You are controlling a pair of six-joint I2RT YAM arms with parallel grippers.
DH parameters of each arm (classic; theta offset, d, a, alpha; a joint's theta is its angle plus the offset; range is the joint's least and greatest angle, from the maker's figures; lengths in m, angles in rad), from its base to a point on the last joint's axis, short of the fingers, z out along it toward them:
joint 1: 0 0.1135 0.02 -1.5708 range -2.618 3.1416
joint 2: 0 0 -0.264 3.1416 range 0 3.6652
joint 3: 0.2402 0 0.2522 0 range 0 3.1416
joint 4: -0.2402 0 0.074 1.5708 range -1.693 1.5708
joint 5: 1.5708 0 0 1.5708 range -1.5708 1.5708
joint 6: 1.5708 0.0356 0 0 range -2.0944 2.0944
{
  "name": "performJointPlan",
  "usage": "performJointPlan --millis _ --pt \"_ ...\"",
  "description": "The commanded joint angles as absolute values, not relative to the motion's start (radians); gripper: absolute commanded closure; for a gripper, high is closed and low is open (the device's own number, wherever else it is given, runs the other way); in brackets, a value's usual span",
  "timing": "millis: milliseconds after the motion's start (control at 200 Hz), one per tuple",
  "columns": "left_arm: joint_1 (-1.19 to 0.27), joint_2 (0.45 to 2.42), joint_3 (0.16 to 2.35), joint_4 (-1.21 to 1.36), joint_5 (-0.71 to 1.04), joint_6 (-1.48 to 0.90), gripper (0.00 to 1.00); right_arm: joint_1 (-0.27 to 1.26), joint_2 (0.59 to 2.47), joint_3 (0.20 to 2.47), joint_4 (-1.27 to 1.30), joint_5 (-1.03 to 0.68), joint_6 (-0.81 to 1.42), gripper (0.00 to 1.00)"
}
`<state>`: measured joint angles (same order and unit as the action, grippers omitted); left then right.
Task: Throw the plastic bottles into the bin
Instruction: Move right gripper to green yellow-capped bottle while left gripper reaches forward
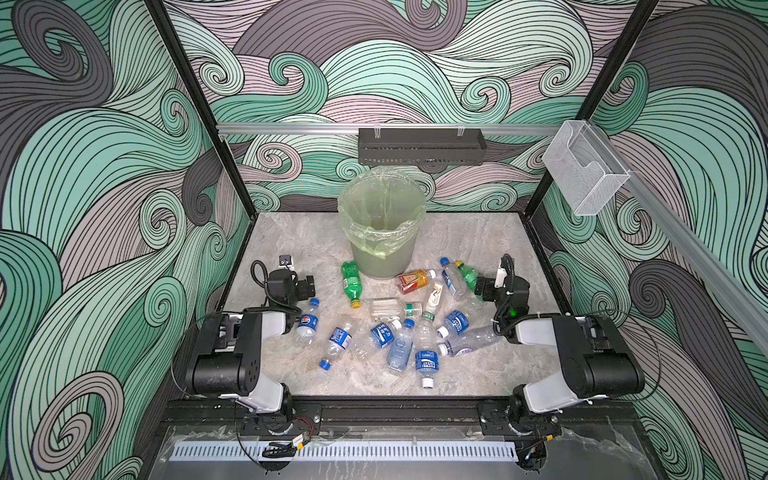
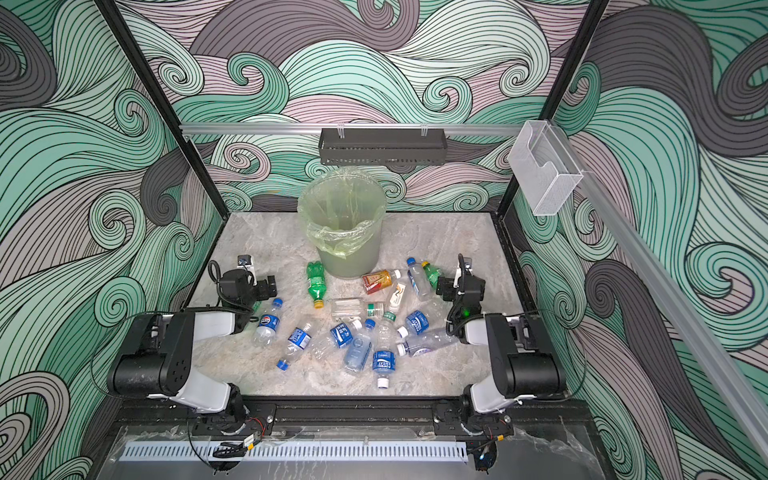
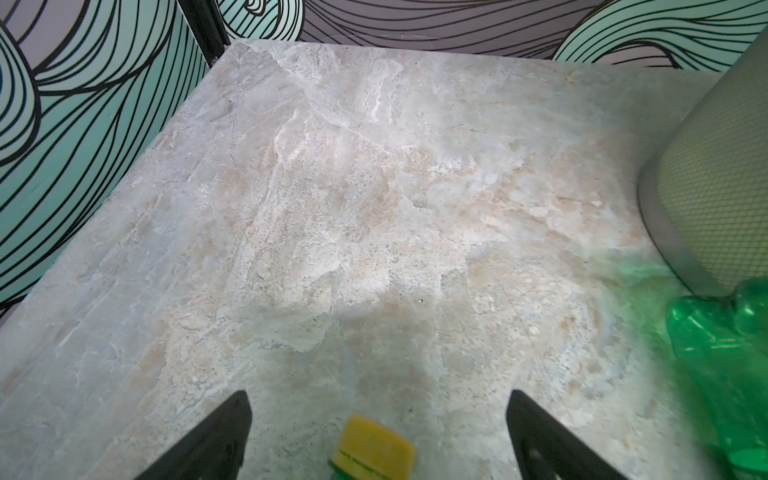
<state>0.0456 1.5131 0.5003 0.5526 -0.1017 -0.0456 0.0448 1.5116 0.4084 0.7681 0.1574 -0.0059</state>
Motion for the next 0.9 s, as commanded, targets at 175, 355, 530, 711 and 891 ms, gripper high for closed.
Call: performJointPlan --millis 175,355,530,711,891 --pt "0.048 1.399 0.623 0.306 -0.180 -0.091 0.03 0.044 1.353 0.513 0.515 0.118 -0.020 0.00" --pt "0.047 1.338 0.747 0.029 -0.176 -0.172 0.05 0.045 1.265 0.630 0.214 0.097 0.041 0.00" --pt "0.038 1.254 0.817 -0.166 -0.163 -0.210 0.05 0.046 1.203 0.707 0.036 0.022 0.086 0.00" --pt "0.034 1.182 0.866 -0.276 -0.119 -0.254 0.05 0.044 1.250 0.871 -0.254 -0.075 0.104 0.00" --pt "0.035 1.137 1.022 -0.537 -0.107 -0.181 0.05 0.044 1.310 0.978 -0.448 -0.137 0.104 0.02"
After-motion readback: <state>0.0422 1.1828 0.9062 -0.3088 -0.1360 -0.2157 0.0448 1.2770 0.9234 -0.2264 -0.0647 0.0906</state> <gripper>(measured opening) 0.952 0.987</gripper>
